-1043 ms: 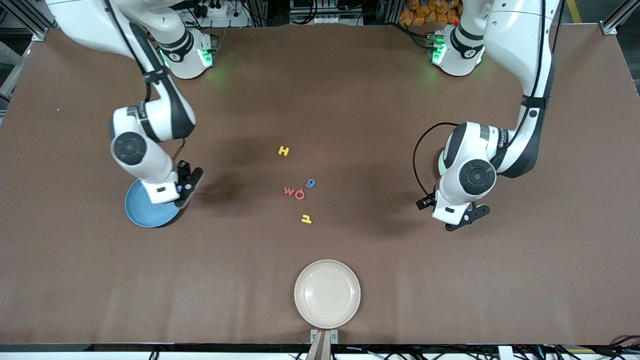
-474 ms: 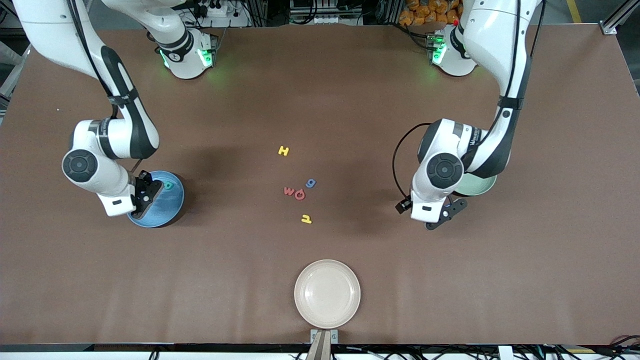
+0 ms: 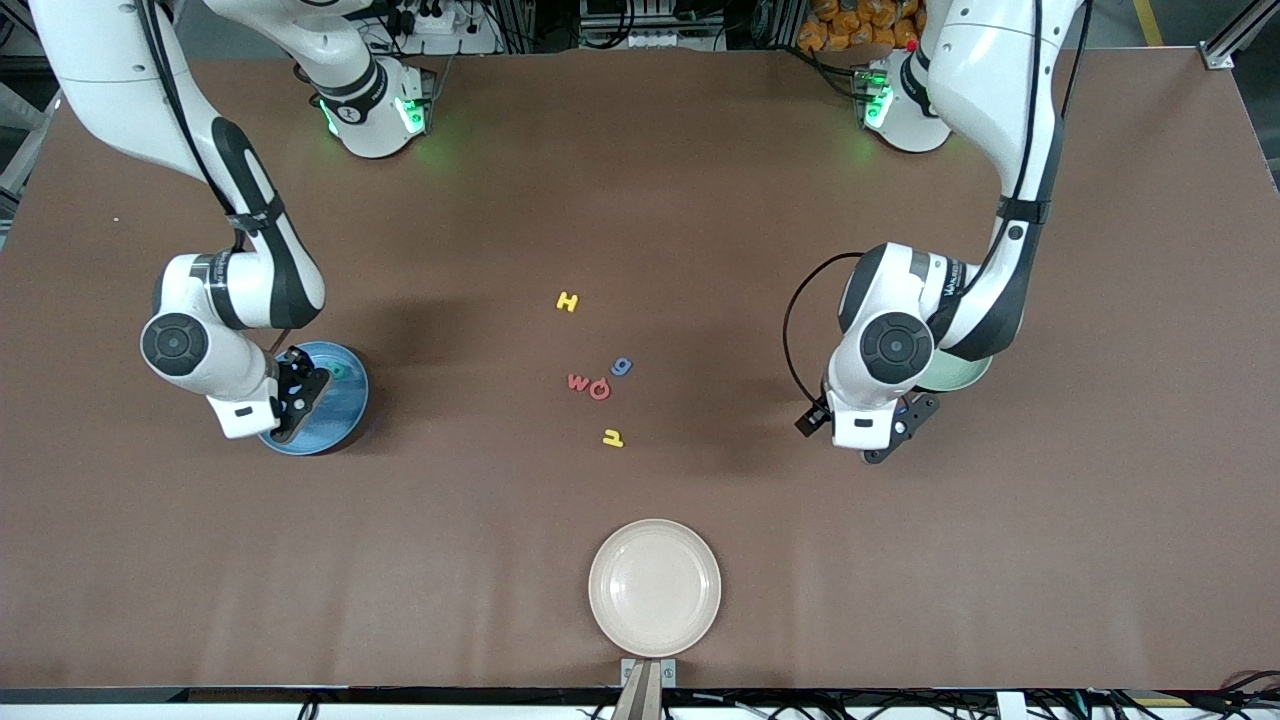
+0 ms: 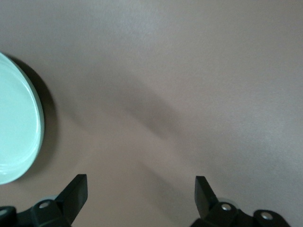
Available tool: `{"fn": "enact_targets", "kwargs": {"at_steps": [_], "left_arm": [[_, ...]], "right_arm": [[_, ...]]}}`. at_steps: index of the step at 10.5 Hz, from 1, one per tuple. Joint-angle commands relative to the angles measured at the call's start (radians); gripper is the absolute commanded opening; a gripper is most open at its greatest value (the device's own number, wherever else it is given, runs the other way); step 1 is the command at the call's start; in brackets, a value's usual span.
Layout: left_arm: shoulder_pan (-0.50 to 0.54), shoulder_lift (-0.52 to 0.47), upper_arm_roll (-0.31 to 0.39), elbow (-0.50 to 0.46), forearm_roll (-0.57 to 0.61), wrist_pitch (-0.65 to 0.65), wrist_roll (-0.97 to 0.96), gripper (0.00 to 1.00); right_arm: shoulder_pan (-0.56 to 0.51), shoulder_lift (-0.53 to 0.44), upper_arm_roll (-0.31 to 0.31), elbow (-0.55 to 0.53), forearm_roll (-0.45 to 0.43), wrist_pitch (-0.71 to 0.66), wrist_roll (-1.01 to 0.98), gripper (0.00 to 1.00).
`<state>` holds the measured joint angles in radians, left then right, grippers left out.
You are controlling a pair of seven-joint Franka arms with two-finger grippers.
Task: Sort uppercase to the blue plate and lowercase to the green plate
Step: 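Move the left gripper to the letters while the right gripper withdraws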
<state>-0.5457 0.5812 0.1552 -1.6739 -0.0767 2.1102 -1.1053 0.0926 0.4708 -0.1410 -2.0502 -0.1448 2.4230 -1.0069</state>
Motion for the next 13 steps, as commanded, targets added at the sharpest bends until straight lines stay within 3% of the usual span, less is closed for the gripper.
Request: {"fn": "enact_targets", "kwargs": {"at_steps": [1,6,10,13], "left_arm": [[-0.013,0.031,0.003,0.033,-0.023,-0.007,-0.079,1.0],[-0.098,0.087,0.001,0.083,-0.025,-0.006,-0.2,1.0],[-0.18,0.1,0.0,0.151,-0.025,0.0,-0.392,1.0],[-0.204,0.173,-0.023,0.319,-0.077,0.008,-0.555,1.0]], "right_arm": [[-0.01,0.002,0.011,0.018,-0.003,-0.008,0.001,0.65],[-0.005,-0.02,0.017,0.067,0.004,-0.088,0.004,0.65],[-0.004,-0.055,0.079,0.108,0.025,-0.2,0.082,0.62],[0.003,-0.08,0.136,0.107,0.025,-0.219,0.195,0.62]]}}
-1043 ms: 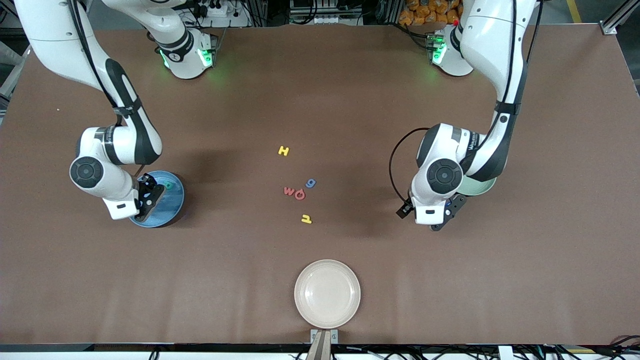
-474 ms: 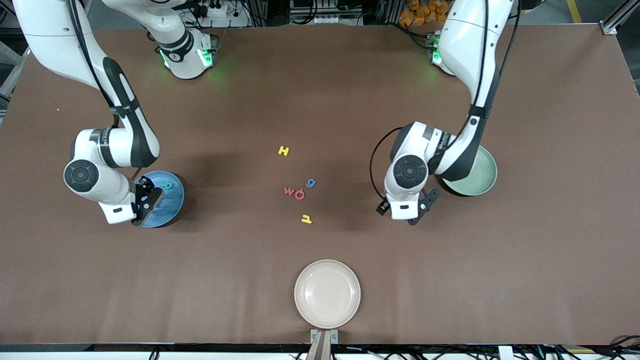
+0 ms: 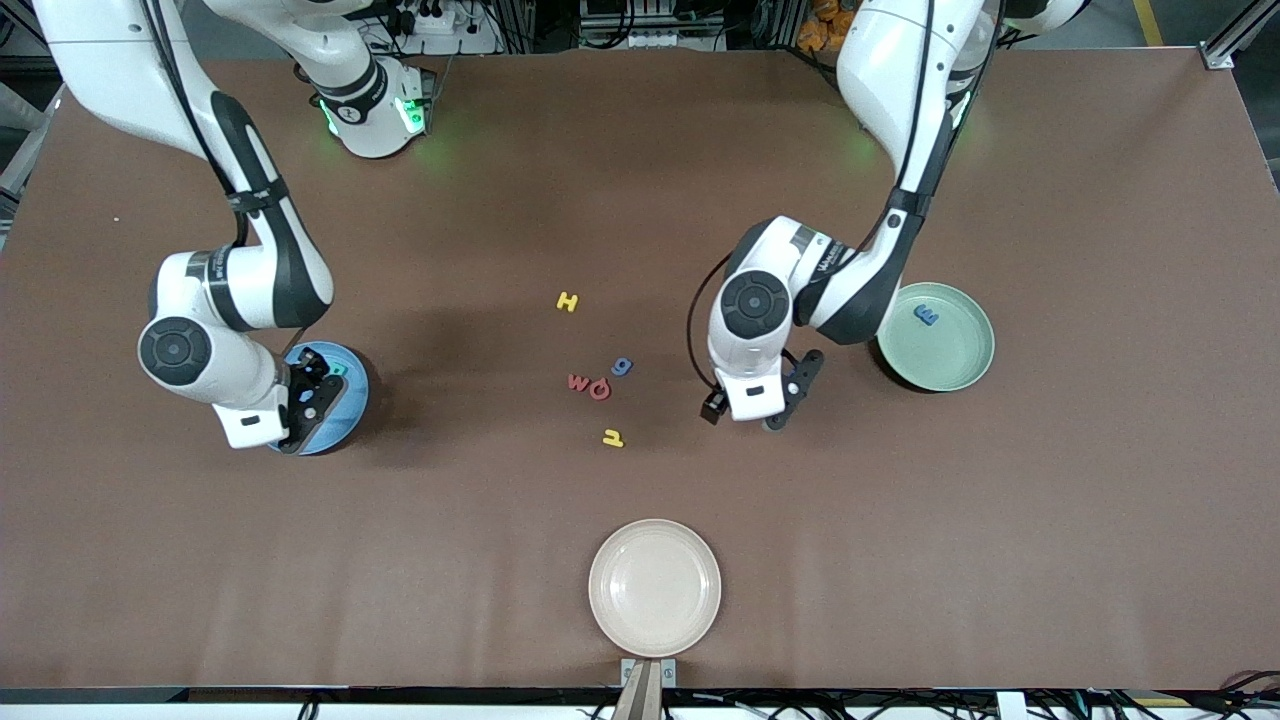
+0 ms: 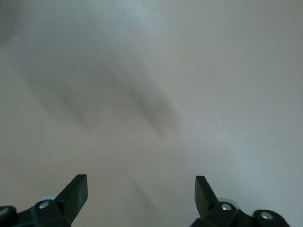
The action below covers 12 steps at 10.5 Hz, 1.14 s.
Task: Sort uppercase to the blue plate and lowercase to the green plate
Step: 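Move the left gripper to the letters while the right gripper withdraws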
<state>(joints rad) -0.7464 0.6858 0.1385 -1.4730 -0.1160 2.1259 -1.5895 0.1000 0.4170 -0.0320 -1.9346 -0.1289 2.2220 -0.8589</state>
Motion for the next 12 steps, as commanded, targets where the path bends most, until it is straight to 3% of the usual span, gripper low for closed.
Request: {"fn": "enact_targets", "kwargs": {"at_steps": [1,5,9,12], "left_arm": [[-0.004,0.083,-0.028,0.15,-0.04,-0.007,-0.122,1.0],[-0.004,0.129,-0.088,0.207,-0.097,0.052,-0.233,1.0],[-0.002,0.165,-0.086,0.217,-0.212,0.084,-0.336,1.0],[0.012,0.207,-0.086,0.217,-0.254,0.208,-0.354,1.0]], "right_arm": [[-0.003,-0.032,0.046,-0.009,0.009,-0.025,0.081,0.62],[0.018,-0.035,0.105,-0.009,0.009,-0.035,0.229,0.62],[0.033,-0.029,0.144,-0.01,0.009,-0.018,0.345,0.62],[0.046,-0.026,0.182,-0.012,0.008,-0.018,0.483,0.62]]}}
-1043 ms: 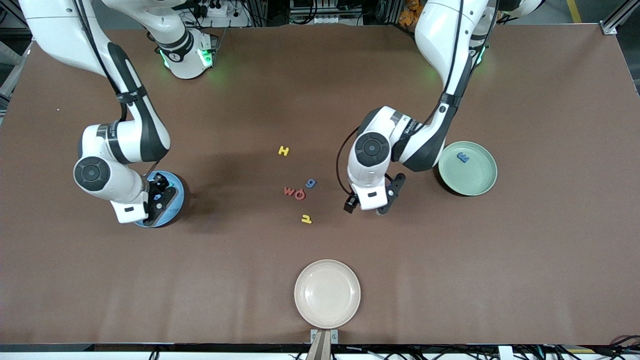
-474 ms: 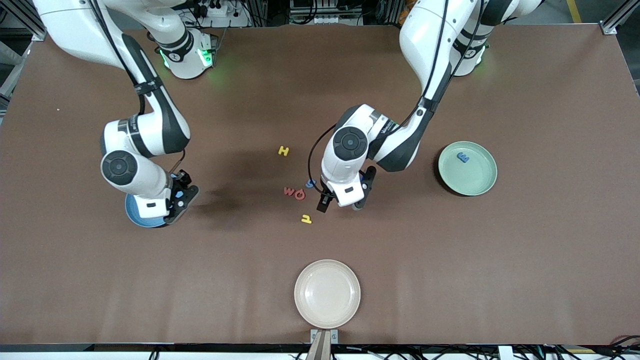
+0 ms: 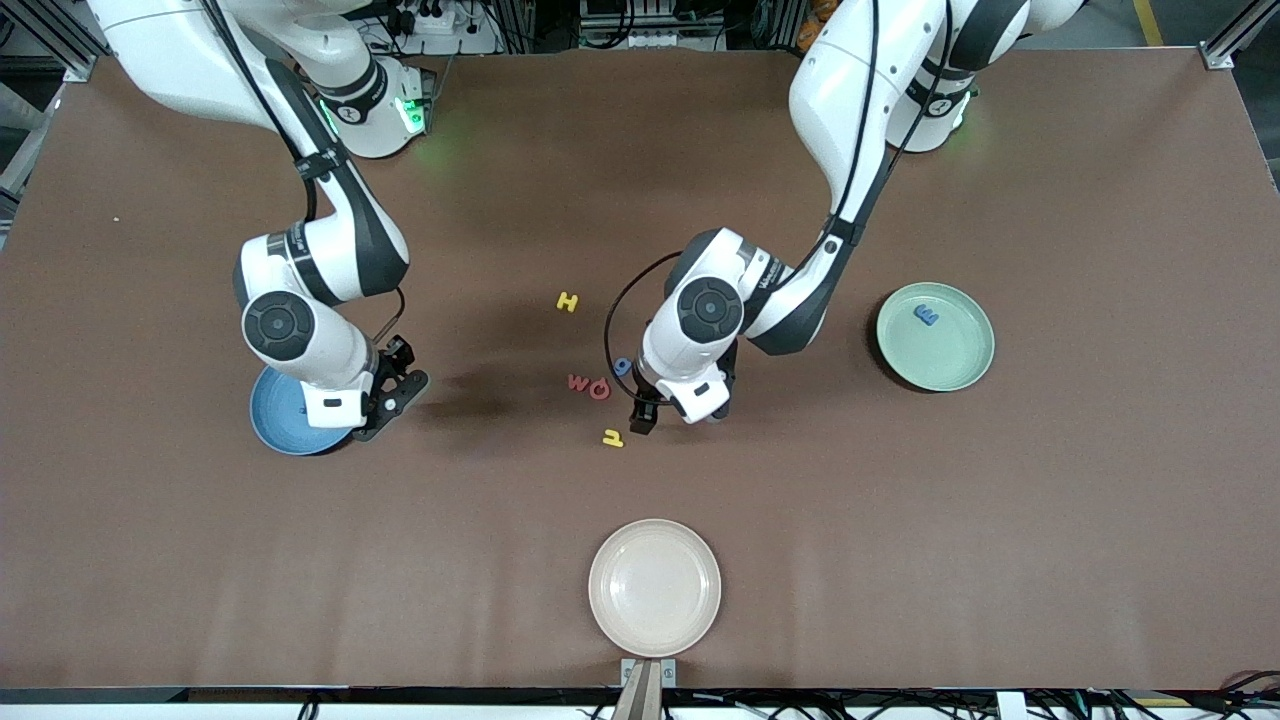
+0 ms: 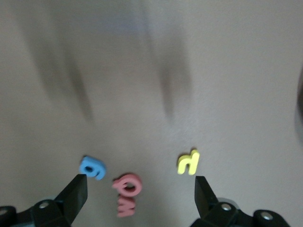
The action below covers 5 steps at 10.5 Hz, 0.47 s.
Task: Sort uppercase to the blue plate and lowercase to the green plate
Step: 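Lower the left gripper toward the pink letters q and m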
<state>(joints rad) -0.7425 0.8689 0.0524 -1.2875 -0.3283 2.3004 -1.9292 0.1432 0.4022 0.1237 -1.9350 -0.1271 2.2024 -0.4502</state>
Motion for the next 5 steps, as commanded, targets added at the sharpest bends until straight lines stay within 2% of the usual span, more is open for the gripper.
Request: {"fn": "enact_targets", "kwargs": {"at_steps": [1,3,5], "left_arm": [[0.008,0.024,0.0,0.031,-0.057,0.057,-0.013,1.0],[0.0,0.025,-0.006,0.031,-0.086,0.108,-0.013,1.0],[-0.001,0.031,-0.048,0.031,-0.091,0.163,-0.013,1.0]], "right_arm": [[0.009,-0.008,0.03,-0.012,0.006,0.003,0.115,0.62],[0.028,-0.002,0.042,-0.019,0.006,0.032,0.189,0.62],[0.029,-0.002,0.063,-0.021,0.0,0.036,0.249,0.62]]}}
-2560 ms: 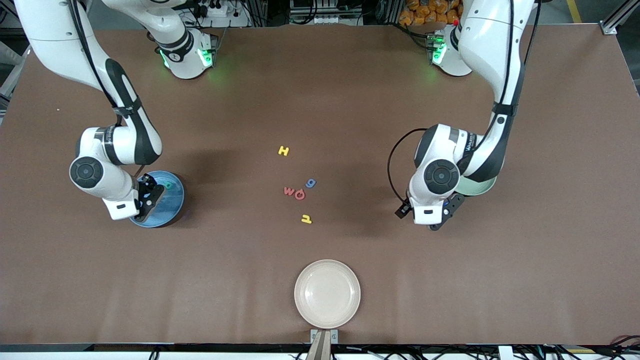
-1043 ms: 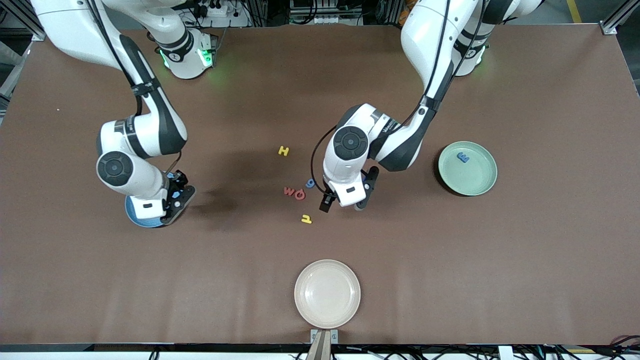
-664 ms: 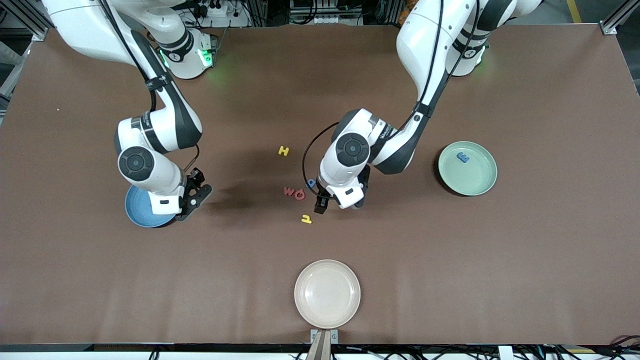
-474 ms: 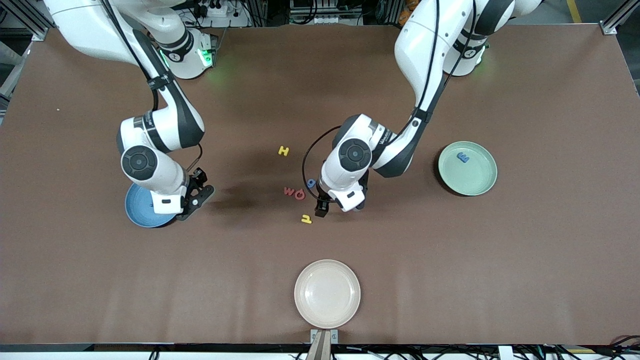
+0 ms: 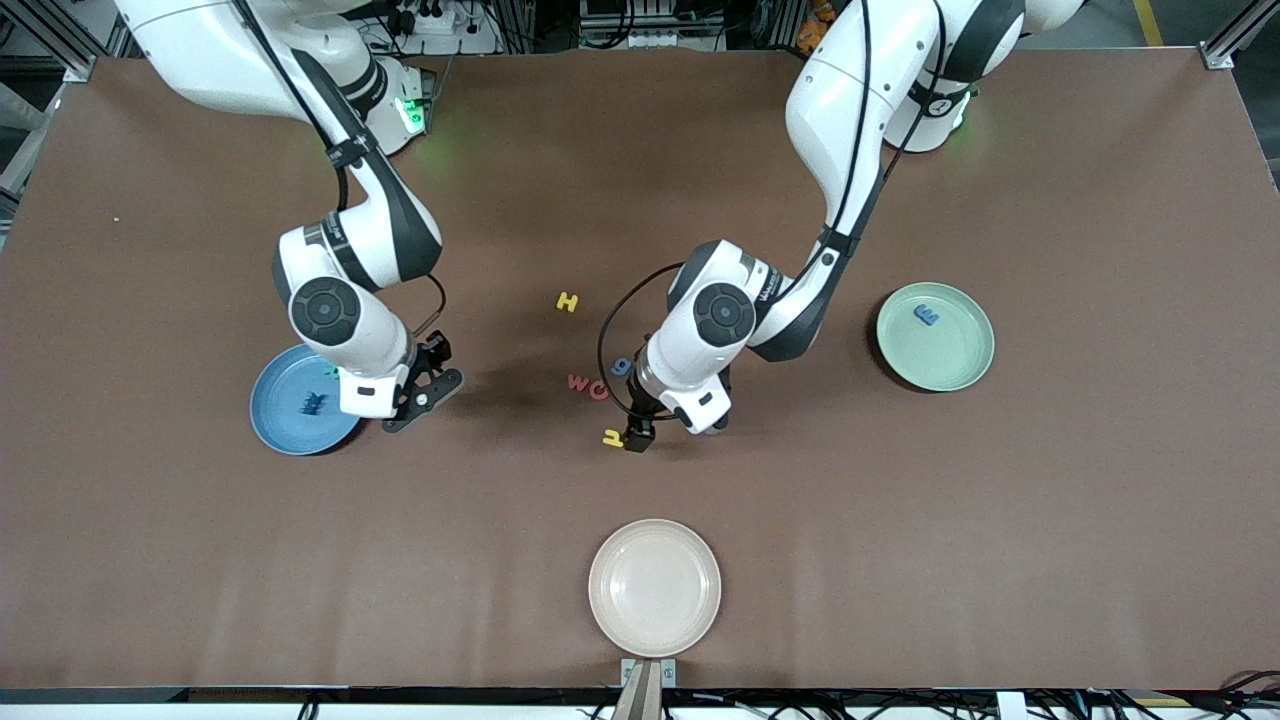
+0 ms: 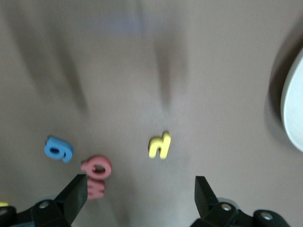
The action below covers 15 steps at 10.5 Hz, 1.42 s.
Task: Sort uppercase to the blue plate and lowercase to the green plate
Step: 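Lower the left gripper toward the pink letters q and m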
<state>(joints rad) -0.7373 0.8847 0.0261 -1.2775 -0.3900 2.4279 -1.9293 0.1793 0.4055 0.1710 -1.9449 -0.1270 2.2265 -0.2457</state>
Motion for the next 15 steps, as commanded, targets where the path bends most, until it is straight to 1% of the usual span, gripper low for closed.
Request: {"fn": "enact_targets", "kwargs": {"at_steps": [1,2,4,5,6,7,10,15], "left_arm": [[-0.01,0.025,-0.046,0.021,-0.029,0.058,-0.013,1.0],[-0.013,0.037,-0.078,0.02,-0.029,0.078,-0.01,1.0],[-0.045,0.068,-0.087,0.021,-0.029,0.109,-0.001,1.0],[-0.047,0.094,-0.09,0.023,-0.029,0.137,0.006,1.0],[-0.051,0.109,-0.104,0.023,-0.029,0.151,0.028,1.0],[-0.054,0.112,-0.113,0.021,-0.029,0.154,0.036,1.0],[-0.053,0.135,-0.114,0.021,-0.029,0.163,0.045,1.0],[-0.05,0.137,-0.114,0.017,-0.027,0.16,0.052,1.0]], "right_arm": [[-0.001,0.002,0.016,-0.009,-0.002,0.015,0.057,0.62],[0.002,0.004,0.016,-0.011,-0.002,0.028,0.072,0.62],[0.029,-0.005,0.015,-0.011,-0.014,0.032,0.124,0.63],[0.038,-0.007,0.012,-0.011,-0.047,0.032,0.152,0.64],[0.039,-0.008,0.012,-0.011,-0.069,0.033,0.166,0.64],[0.032,-0.011,0.012,-0.011,-0.069,0.033,0.169,0.66],[0.032,-0.016,0.01,-0.014,-0.069,0.033,0.169,0.67],[0.014,-0.016,0.007,-0.025,-0.088,0.055,0.169,0.71]]}}
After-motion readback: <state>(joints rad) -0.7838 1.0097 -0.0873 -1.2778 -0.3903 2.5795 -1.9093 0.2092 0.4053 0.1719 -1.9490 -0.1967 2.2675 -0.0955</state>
